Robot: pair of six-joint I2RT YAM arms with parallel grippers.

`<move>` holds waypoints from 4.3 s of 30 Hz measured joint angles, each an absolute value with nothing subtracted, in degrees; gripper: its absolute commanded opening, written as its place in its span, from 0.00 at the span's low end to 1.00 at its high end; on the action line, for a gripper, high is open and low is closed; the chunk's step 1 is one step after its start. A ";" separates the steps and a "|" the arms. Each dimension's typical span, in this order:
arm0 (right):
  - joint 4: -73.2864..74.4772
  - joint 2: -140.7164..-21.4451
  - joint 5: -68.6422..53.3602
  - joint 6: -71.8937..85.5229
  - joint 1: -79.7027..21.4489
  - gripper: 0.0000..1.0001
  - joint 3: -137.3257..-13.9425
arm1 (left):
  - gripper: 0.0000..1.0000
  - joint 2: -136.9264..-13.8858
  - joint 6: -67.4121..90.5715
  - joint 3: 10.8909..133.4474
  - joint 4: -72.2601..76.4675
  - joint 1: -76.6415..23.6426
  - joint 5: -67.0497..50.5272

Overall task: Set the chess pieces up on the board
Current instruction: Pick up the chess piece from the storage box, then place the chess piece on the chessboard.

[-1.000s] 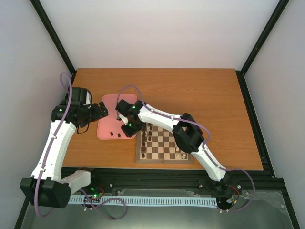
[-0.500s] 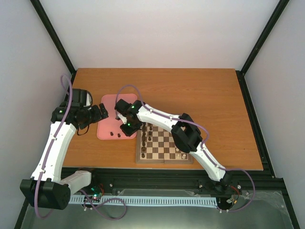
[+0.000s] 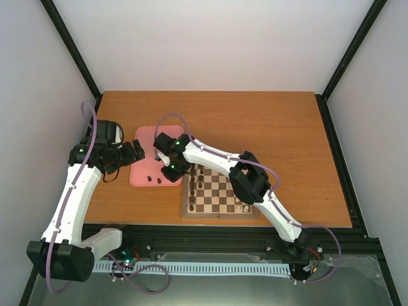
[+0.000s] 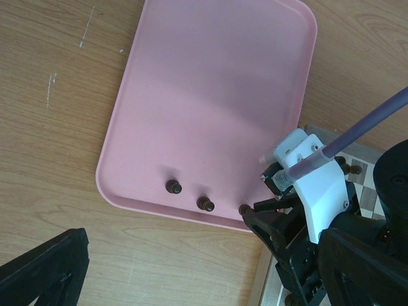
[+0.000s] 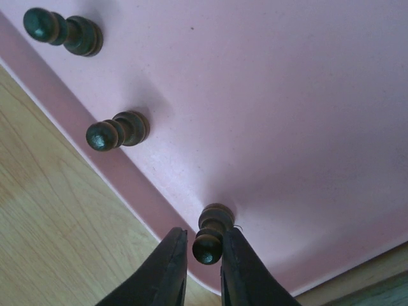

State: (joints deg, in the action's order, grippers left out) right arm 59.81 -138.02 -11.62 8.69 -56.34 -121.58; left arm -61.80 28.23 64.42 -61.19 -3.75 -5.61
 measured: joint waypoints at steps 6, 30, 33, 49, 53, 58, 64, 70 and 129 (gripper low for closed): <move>59.83 -138.02 -11.62 8.21 -56.34 0.05 -121.60 | 1.00 -61.63 28.23 64.42 -61.30 -3.75 -5.61; 61.67 -122.56 -4.64 9.15 -56.31 0.03 -122.32 | 1.00 -60.99 28.23 64.18 -61.30 -3.75 -5.08; 61.82 -115.98 -3.27 10.11 -56.31 0.03 -113.84 | 1.00 -60.99 28.23 64.18 -61.28 -3.75 -4.91; 55.59 -99.29 -3.90 17.04 -56.47 0.04 -80.84 | 1.00 -61.78 28.23 62.81 -60.84 -3.75 -4.05; 53.30 -99.55 -4.82 17.19 -56.88 0.04 -79.72 | 1.00 -61.78 28.23 62.81 -60.84 -3.75 -3.84; 51.13 -101.08 -5.63 17.10 -57.06 0.05 -79.48 | 1.00 -61.76 28.23 62.81 -60.84 -3.75 -3.62; 49.67 -103.57 -6.31 17.02 -57.10 0.05 -78.96 | 1.00 -61.76 28.23 62.81 -60.86 -3.75 -3.38; 49.21 -104.33 -6.59 17.02 -57.19 0.06 -78.41 | 1.00 -61.76 28.21 62.67 -60.86 -3.75 -3.22; 48.53 -107.55 -4.75 14.61 -57.23 0.25 -78.46 | 1.00 -64.40 28.21 62.35 -59.94 -3.75 -3.27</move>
